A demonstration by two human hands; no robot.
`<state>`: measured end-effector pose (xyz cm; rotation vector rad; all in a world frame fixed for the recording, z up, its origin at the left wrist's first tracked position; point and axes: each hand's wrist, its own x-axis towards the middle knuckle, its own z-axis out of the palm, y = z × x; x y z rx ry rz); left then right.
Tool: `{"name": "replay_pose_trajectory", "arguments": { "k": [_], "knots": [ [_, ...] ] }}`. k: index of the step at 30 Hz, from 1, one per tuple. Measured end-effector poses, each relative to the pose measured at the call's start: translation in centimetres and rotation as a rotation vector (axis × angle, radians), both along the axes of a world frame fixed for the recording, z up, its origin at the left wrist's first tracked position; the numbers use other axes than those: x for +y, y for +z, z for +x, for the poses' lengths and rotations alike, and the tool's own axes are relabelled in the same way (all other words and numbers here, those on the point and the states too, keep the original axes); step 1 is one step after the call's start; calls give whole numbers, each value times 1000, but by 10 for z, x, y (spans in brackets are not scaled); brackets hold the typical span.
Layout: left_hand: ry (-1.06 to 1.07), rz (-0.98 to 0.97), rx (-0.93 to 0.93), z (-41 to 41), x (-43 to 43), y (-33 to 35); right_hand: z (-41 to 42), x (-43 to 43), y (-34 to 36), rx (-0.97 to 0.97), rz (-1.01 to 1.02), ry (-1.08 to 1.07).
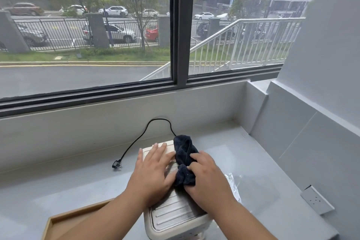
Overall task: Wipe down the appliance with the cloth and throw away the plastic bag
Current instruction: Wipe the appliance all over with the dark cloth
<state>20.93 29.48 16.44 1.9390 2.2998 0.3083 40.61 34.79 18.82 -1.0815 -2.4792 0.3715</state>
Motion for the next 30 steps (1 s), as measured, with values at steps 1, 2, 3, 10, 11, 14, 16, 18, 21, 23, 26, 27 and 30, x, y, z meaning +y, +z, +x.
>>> {"name": "replay_pose_trajectory", "arguments": {
  "k": [1,2,3,10,11,14,16,18,21,23,26,27,30],
  "knots": [
    [-14,-6,12,0,0,0,-2,5,1,-6,13,13],
    [-23,-8,20,-1,1,0,-4,9,0,-14,15,32],
    [-25,-7,23,-1,1,0,-6,14,-2,-14,8,49],
    [-9,34,-16,-2,3,-1,-25,45,2,13,-159,59],
    [-10,55,-25,-1,3,-1,-29,49,5,36,-177,46],
    [-21,98,-60,-2,3,-3,-41,60,8,103,-246,9],
    [-46,86,-56,-3,3,-4,-48,70,11,133,-315,-20],
    [-67,65,-49,-3,2,-4,-55,78,12,167,-405,-49],
    [-68,57,-48,-3,2,-3,-59,83,14,242,-598,-117],
    [-56,69,-61,-3,3,-3,-58,85,12,340,-680,-186],
    [-41,80,-69,-2,3,-2,-52,86,12,445,-716,-249],
    [-38,83,-70,-2,3,-2,-50,86,11,453,-724,-259],
    [-31,84,-76,-2,3,0,-45,86,10,488,-773,-289]
  ]
}}
